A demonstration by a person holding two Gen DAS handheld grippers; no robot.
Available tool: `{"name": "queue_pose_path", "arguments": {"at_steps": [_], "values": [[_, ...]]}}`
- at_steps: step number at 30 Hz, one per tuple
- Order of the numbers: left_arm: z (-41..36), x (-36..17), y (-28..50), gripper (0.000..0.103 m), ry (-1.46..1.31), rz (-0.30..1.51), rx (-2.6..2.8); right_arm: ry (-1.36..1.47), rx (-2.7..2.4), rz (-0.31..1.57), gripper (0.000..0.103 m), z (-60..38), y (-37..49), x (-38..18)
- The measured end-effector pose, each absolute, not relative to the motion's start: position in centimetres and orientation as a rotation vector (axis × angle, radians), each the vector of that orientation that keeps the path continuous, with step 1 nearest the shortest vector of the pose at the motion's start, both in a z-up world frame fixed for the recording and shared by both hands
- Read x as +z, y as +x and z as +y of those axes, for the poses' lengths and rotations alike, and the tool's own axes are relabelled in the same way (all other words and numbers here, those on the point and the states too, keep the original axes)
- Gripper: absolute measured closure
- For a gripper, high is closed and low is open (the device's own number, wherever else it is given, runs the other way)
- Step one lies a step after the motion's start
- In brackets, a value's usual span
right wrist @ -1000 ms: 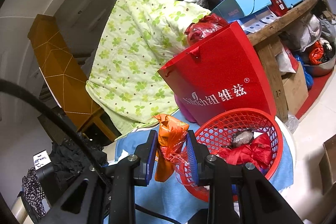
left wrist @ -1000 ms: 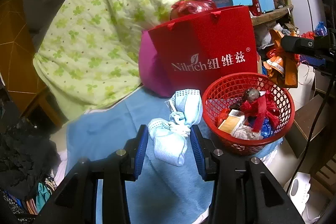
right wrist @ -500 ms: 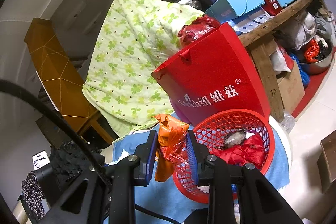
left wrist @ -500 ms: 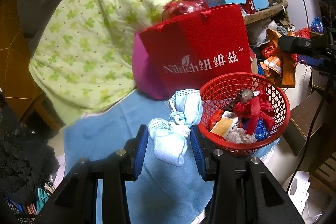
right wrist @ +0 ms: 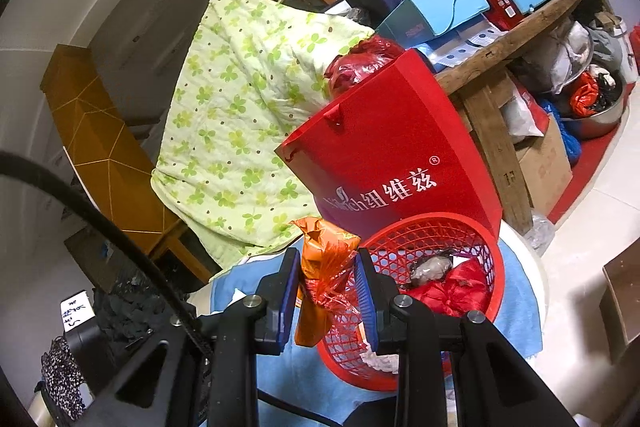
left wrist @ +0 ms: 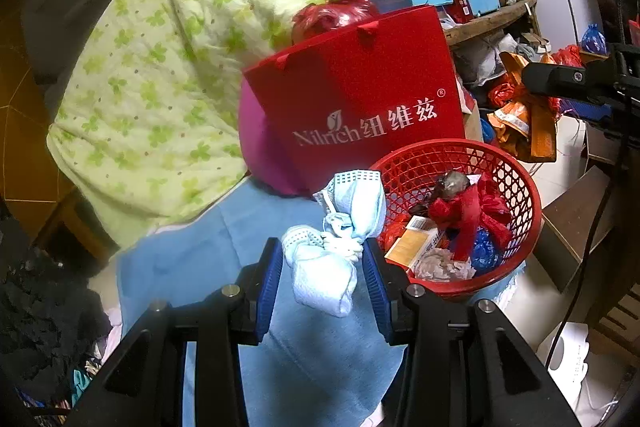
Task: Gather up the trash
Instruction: 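Carry the orange bag with the right tool over the basket while the left carries the sock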
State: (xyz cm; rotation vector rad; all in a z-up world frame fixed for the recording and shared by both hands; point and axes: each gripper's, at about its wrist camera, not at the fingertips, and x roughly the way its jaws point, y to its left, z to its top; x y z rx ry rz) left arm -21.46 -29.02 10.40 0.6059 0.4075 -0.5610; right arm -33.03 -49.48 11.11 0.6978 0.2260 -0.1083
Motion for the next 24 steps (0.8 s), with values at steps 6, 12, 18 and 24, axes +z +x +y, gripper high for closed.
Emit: {"name": "queue_pose_path", "arguments": {"at_steps": [6, 12, 18, 24], "values": [[-29.8, 10.4, -21.7, 0.06, 0.616, 0.404, -0.575, 0.708, -0.122, 0.219, 0.074, -50.3, -33.3, 10.9], [-30.9, 10.4, -22.0, 0.06, 0.632, 0.393, -0.595, 0.726, -0.146, 0.208, 0.074, -51.4, -33.9, 10.7], [-32.1, 10.4, -22.2, 0.06, 0.648, 0.385, -0.613, 0.743, -0.169, 0.196, 0.074, -52.4, -34.6, 10.5], [-33.4, 10.0, -22.1, 0.06, 0.651, 0.393, -0.646, 0.758, -0.196, 0.183, 0.073, -53.5, -35.3, 10.2]]}}
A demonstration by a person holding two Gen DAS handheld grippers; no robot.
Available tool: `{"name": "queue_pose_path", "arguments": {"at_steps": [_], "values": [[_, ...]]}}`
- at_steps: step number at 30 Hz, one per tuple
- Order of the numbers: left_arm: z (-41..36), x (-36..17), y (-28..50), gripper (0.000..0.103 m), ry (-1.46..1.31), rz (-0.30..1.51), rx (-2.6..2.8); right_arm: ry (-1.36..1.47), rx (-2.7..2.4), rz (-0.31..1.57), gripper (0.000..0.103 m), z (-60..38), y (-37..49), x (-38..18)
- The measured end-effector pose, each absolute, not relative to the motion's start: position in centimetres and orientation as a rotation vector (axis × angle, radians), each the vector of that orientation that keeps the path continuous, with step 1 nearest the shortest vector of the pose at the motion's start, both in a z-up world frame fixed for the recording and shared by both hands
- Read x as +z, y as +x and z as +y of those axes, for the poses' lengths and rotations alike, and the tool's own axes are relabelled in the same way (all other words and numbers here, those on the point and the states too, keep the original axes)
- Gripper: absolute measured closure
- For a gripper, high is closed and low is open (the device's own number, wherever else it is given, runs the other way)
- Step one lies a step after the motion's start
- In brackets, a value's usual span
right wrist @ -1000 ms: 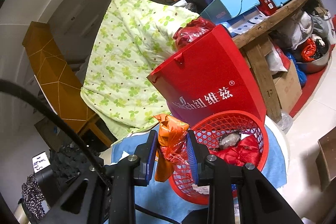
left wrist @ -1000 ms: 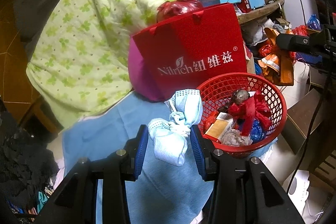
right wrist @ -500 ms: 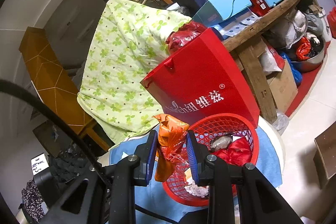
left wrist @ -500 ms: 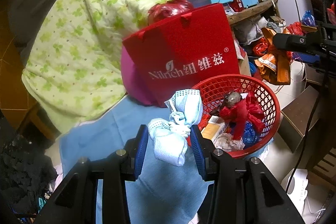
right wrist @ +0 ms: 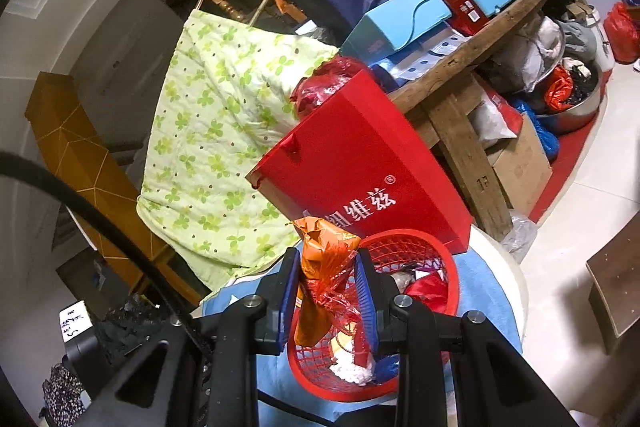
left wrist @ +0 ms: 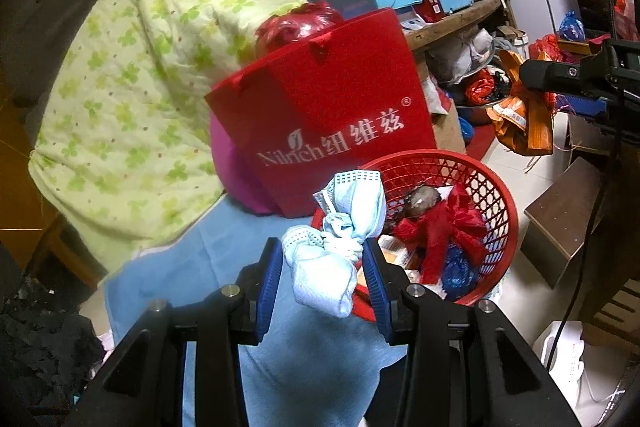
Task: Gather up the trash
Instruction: 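Carry the orange bag with the right tool over the basket while the left carries the sock, then open both tools over the red basket to drop the bag and sock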
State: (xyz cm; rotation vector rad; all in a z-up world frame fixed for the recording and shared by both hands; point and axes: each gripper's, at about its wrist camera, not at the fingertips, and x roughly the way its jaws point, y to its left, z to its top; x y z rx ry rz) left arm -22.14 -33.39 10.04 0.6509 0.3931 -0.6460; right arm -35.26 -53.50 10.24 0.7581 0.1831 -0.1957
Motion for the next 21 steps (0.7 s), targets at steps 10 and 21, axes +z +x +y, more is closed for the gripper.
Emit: {"name": "queue_pose_path", "arguments": {"at_steps": [10, 21], "values": [[-35.2, 9.6, -19.8, 0.059, 0.54, 0.5, -0.777, 0.786, -0.248, 0.163, 0.073, -55.9, -35.8, 9.9], [-37.4, 7.8, -17.2, 0.052, 0.47, 0.572, -0.828, 0.817, -0.267, 0.202, 0.073, -58.0, -30.8, 8.8]]}}
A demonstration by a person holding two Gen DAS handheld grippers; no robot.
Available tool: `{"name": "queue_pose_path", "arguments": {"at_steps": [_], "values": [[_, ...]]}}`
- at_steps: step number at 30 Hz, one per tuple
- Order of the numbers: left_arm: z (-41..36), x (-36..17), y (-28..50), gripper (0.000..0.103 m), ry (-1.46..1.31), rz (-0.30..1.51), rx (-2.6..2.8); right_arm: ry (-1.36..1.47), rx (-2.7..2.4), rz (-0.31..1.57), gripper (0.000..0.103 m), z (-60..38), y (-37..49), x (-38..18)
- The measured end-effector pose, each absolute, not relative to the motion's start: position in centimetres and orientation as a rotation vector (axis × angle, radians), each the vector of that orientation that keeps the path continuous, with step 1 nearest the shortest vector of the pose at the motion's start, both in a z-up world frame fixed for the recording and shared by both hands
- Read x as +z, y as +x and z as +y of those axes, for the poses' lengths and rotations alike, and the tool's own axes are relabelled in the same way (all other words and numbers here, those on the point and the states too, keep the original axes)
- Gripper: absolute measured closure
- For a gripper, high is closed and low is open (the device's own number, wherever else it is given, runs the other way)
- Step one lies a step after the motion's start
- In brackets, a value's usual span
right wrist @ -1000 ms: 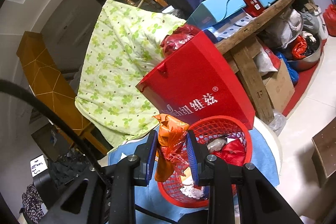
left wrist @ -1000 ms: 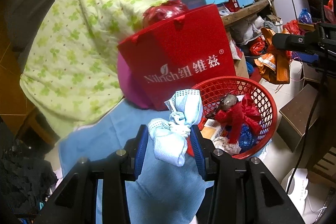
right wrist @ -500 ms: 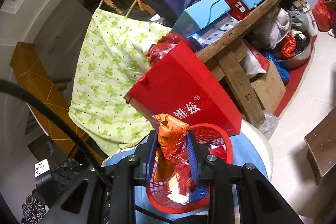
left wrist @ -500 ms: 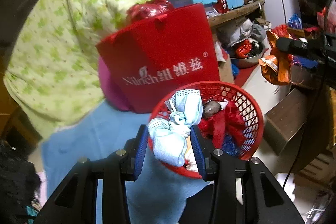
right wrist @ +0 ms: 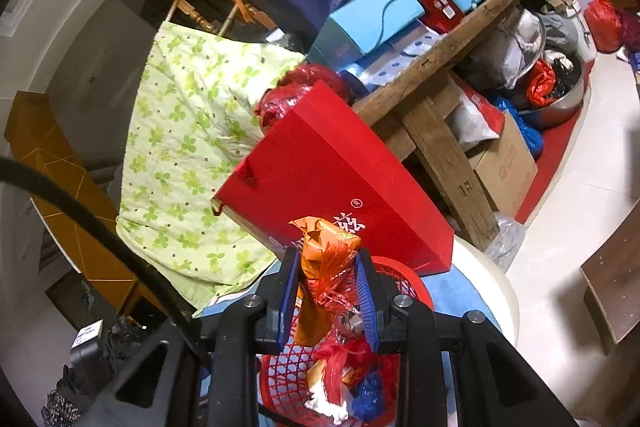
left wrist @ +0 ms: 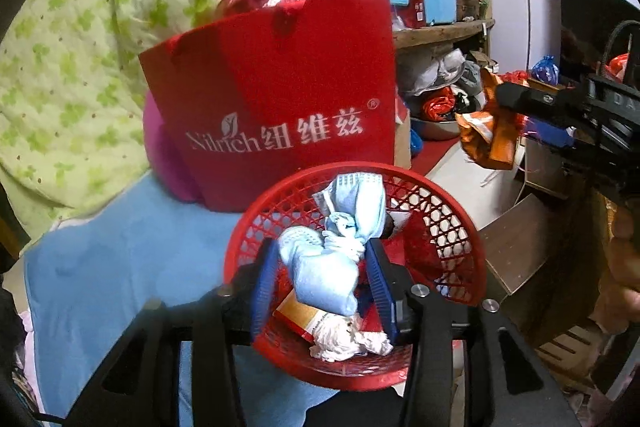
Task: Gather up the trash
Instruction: 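Open both tools over the red basket to drop the bag and sock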
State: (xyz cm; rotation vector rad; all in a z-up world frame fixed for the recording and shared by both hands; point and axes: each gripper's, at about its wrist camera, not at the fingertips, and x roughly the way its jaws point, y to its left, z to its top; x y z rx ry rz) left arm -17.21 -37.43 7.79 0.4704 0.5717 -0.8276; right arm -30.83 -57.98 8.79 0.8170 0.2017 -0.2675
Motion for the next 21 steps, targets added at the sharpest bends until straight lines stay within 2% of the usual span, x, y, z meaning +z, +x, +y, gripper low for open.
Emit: {"name": "queue_pose_path", "arguments": {"at_steps": [3, 7, 8, 11, 14, 21], "values": [[-37.0, 7.3, -16.6, 0.037, 0.463, 0.59, -0.811, 0.833, -0.268, 0.22, 0.071, -58.2, -28.9, 7.8], [-35.5, 7.4, -16.6, 0.033, 0.462, 0.576, -0.786, 0.832, -0.23, 0.27, 0.067, -58.0, -26.1, 6.0], [-34.9, 7.4, -16.6, 0.033, 0.466, 0.572, -0.781, 0.844, -0.216, 0.296, 0.064, -57.9, -25.5, 5.4], [-33.2, 7.7, -16.9, 0.03, 0.491, 0.541, -0.753, 0.888, -0.166, 0.329, 0.043, -57.3, -24.8, 4.1], [-31.3, 8.0, -17.2, 0.018, 0.502, 0.515, -0.715, 0.853, -0.173, 0.322, 0.043, -56.3, -25.6, 4.2], [-27.2, 9.9, -17.9, 0.017, 0.446, 0.475, -0.649, 0.766, -0.149, 0.274, 0.043, -53.4, -28.9, 7.5]]}}
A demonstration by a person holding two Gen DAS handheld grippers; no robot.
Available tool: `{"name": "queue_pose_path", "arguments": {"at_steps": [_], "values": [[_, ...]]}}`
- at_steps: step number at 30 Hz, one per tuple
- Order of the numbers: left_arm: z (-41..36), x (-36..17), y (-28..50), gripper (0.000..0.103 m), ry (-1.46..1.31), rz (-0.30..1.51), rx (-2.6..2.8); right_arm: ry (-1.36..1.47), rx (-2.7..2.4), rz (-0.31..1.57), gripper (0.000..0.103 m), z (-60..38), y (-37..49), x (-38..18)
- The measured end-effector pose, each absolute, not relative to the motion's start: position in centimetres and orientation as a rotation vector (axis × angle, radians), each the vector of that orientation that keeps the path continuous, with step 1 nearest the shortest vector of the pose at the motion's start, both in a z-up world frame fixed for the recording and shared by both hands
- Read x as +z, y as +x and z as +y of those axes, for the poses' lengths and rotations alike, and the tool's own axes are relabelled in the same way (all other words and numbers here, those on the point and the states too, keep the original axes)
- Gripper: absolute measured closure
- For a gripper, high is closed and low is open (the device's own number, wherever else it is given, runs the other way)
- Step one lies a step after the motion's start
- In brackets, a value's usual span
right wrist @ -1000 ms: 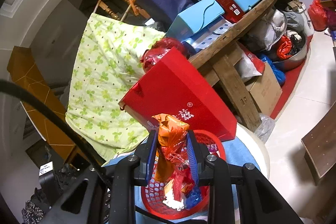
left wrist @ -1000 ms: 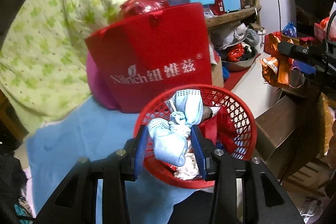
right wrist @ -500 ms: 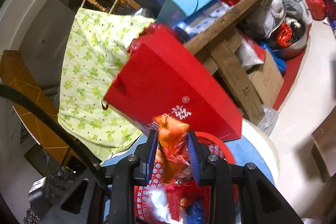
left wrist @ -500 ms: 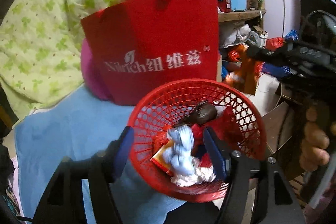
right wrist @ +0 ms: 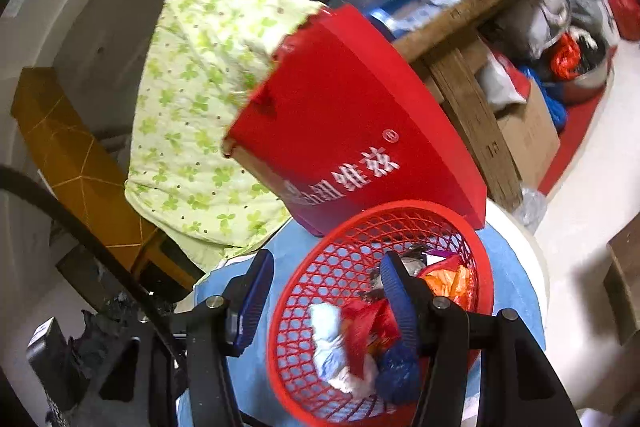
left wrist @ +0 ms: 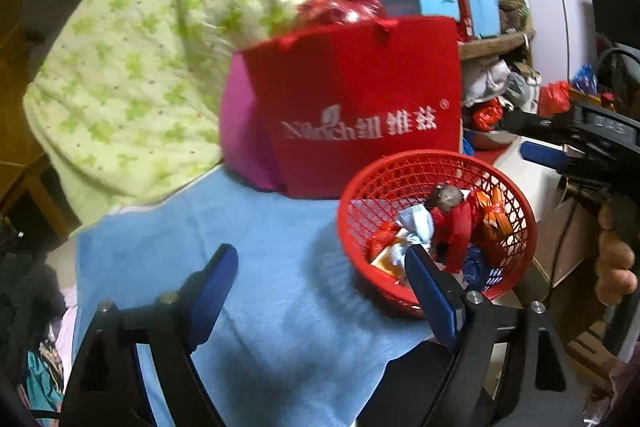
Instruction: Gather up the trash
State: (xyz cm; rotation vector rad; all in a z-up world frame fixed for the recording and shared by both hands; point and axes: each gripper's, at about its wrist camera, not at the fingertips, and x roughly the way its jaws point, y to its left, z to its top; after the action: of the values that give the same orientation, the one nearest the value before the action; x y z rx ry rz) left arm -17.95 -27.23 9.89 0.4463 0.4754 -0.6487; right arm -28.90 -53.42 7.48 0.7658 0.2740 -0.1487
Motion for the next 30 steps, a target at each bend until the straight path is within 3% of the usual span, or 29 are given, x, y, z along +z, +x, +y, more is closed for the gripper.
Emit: {"name": "queue_pose_path", "arguments": {"at_steps": [13, 15, 17, 30], "values": [[-20.5, 13.4, -19.4, 0.017, 0.365, 0.414, -0.519, 0.477, -0.176, 0.271, 0.039, -44.1, -30.6, 14.8], [-19.5, 13.7, -19.5, 0.012, 0.357, 0.407, -0.496, 0.428, -0.182, 0.272, 0.037, -42.6, -30.8, 15.5], [-18.6, 13.9, -19.6, 0.005, 0.349, 0.404, -0.472, 0.385, -0.179, 0.274, 0.036, -41.1, -31.0, 15.9], [-13.5, 15.8, -21.0, 0.004, 0.291, 0.393, -0.366, 0.205, -0.221, 0.292, 0.034, -34.8, -33.1, 16.9]]}}
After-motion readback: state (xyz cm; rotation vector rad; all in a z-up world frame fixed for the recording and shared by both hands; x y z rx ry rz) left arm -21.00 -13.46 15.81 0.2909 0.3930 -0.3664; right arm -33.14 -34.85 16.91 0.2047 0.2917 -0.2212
